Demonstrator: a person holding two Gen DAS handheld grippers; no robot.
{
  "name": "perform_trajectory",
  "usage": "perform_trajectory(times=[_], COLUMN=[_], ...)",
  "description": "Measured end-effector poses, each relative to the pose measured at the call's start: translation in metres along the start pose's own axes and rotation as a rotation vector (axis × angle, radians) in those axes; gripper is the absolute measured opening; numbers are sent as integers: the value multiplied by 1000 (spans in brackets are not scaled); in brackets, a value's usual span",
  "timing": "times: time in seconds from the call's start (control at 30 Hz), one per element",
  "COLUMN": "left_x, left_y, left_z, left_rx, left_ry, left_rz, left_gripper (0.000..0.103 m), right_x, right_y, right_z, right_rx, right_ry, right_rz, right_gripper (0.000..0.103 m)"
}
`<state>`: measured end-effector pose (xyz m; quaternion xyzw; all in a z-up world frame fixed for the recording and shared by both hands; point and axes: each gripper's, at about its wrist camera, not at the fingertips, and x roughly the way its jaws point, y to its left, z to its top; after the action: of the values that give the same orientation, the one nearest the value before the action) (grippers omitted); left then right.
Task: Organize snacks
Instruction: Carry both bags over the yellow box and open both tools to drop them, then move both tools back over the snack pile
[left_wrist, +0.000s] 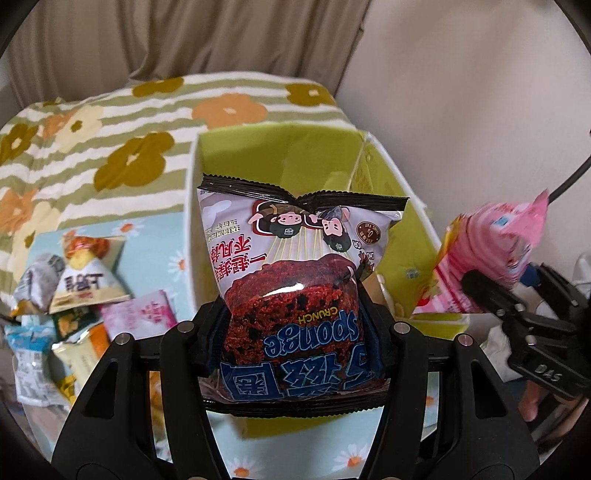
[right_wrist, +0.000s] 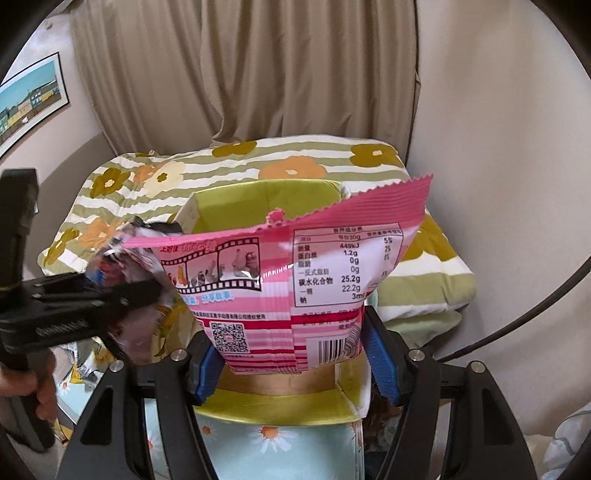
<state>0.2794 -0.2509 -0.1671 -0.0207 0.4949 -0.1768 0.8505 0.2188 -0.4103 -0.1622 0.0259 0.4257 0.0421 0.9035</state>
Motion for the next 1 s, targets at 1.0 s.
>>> perform_trajectory(times=[1.0], left_x=[-28], left_y=[37], left_z=[-17], left_rx=[27], left_ry=[18], left_rz=[77], left_gripper=[97], right_x=[35], right_y=[12], right_z=[-3], right_rx=[-40], right_ry=[128], right_rz=[-44], right_gripper=[90])
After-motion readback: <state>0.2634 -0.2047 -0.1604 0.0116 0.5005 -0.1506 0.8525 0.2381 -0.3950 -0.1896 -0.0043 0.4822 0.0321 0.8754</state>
